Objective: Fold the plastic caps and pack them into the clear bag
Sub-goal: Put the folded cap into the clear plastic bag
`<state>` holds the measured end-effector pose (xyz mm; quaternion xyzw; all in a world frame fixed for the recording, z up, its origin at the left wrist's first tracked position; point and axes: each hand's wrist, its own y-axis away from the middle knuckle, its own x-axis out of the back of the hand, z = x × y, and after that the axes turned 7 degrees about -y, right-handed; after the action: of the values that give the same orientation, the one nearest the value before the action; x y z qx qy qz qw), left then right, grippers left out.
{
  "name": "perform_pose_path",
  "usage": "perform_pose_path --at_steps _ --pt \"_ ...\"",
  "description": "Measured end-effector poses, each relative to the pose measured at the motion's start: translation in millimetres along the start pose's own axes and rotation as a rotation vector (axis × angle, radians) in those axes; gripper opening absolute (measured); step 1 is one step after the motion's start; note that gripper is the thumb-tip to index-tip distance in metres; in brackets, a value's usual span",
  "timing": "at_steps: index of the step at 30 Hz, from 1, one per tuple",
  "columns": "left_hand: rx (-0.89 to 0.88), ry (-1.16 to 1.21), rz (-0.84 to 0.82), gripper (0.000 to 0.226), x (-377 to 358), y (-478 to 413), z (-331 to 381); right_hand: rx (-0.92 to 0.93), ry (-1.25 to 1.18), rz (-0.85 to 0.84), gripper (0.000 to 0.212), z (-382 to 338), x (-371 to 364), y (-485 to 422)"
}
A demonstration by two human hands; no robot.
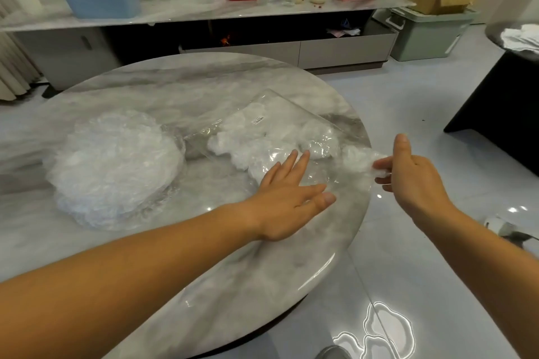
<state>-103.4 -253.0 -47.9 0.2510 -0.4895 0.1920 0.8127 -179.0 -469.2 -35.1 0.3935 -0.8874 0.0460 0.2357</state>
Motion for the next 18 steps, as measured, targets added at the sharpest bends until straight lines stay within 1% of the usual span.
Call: perform_pose_path --at_steps 2,5,9,11,13,15,18 --pt "-0.008 -0.098 -0.008 0.071 -5 -8 0 0.052 0.070 -0.023 0.078 1 -2 2" --pt "-0.032 -0.197 0.032 0.074 -8 -16 3 0.108 0.147 -0.057 0.078 -4 -7 3" --pt "0.048 -0.178 0.076 0.077 -9 -25 4 0.157 0.147 -0.135 0.077 -8 -13 2" --pt "0.050 -0.146 0.104 0.074 -10 -27 6 0.164 0.143 -0.173 0.076 -7 -15 1" --pt "0.062 -0.126 0.171 0.067 -9 -29 9 0.171 0.130 -0.183 0.075 -7 -17 -1" --pt "0.085 -0.149 0.232 0.061 -7 -29 9 0.171 0.111 -0.165 0.072 -7 -17 -4" --pt "0.102 -0.214 0.246 0.059 -7 -29 6 0.156 0.072 -0.143 0.071 -6 -14 -8"
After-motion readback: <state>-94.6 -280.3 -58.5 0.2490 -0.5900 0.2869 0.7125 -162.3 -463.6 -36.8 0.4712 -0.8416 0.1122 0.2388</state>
